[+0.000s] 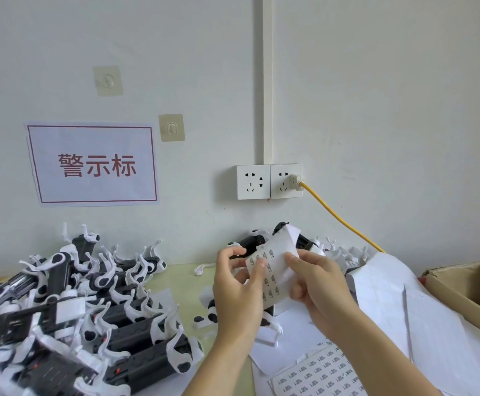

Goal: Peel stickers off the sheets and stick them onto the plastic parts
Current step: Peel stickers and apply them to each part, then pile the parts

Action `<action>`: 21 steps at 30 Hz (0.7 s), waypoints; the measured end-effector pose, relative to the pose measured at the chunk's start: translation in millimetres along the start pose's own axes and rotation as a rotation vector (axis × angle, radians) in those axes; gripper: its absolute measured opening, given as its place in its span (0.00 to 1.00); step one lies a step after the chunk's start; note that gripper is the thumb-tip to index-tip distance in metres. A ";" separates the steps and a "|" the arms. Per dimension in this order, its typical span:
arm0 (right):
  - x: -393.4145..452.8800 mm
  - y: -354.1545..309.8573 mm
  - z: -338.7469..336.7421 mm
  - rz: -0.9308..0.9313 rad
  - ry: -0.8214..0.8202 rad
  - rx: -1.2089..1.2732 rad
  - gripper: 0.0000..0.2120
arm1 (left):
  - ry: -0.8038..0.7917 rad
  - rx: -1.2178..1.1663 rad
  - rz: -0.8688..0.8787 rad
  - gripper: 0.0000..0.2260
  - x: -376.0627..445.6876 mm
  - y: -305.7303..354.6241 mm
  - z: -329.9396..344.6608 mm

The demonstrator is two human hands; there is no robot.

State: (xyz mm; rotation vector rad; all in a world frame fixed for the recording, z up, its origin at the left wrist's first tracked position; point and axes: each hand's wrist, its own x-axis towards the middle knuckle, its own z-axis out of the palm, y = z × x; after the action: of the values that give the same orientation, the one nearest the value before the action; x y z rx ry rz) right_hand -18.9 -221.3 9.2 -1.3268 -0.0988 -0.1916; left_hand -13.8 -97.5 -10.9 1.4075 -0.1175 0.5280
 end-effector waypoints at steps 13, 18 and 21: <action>2.3 9.2 -3.0 -0.028 -0.024 -0.268 0.14 | 0.010 0.310 0.343 0.10 0.0 -7.2 -1.6; 3.2 12.3 -1.9 -0.085 0.077 -0.334 0.10 | 0.042 0.438 0.464 0.07 2.3 -10.9 -3.0; 0.8 10.9 -0.4 -0.118 0.104 -0.389 0.12 | 0.042 0.523 0.532 0.04 1.8 -10.4 -4.1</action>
State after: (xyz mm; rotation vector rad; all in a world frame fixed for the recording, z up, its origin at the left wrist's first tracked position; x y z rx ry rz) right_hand -16.0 -219.2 -1.1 -1.6966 -0.0532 -0.3947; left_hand -8.8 -93.8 -20.3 1.8813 -0.3445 1.0844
